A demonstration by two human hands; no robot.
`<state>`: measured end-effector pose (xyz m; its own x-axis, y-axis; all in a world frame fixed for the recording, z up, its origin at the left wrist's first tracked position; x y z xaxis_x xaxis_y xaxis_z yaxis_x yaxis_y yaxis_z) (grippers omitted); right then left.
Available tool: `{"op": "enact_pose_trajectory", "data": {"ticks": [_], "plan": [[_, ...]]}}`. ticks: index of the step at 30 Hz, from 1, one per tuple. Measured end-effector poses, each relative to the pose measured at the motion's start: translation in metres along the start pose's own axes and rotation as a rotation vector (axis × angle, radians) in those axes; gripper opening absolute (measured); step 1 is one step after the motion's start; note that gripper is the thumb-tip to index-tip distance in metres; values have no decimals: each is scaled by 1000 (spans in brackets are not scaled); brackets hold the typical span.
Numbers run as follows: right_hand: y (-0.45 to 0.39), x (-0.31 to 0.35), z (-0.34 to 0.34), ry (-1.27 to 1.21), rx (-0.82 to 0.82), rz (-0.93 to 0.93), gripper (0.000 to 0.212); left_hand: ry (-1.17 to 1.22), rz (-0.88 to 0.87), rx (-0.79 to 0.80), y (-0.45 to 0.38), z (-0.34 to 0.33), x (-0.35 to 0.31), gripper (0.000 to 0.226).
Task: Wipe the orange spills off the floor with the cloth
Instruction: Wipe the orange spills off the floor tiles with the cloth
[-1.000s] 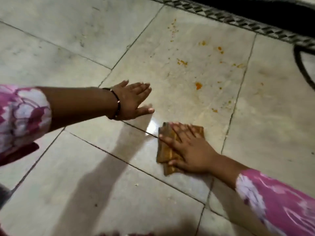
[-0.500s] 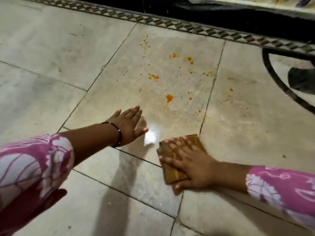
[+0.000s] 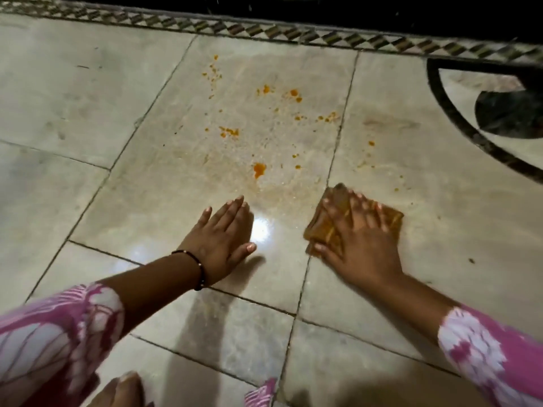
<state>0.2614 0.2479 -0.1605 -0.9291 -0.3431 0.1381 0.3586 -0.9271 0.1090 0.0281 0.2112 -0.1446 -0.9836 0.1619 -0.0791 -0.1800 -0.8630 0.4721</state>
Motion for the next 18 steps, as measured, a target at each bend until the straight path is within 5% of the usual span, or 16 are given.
{"op": "enact_pose_trajectory", "data": {"ticks": [6, 9, 13, 16, 18], "plan": [[81, 40, -13, 109, 171, 506, 83, 117, -50, -168, -12, -35, -53, 84], [68, -22, 0, 97, 135, 391, 76, 63, -98, -252, -13, -39, -53, 82], [5, -88, 18, 48, 66, 16, 80, 86, -84, -275, -12, -36, -54, 81], [-43, -62, 26, 34, -19, -225, 81, 81, -76, -273, -12, -37, -54, 80], [-56, -12, 15, 41, 52, -159, 82, 79, -75, -279, -12, -37, -54, 79]]}}
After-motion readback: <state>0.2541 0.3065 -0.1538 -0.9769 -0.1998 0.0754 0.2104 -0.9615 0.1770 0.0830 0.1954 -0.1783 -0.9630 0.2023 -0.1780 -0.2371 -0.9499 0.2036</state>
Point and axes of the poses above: each hand's wrist, its own y-axis away from the middle knuckle, its own z-axis out of the back of the hand, x = y × z, the point moved 7 cm from there along -y, towards the middle knuckle, and after that the axes turned 2 degrees about x, right-handed, at the moved point
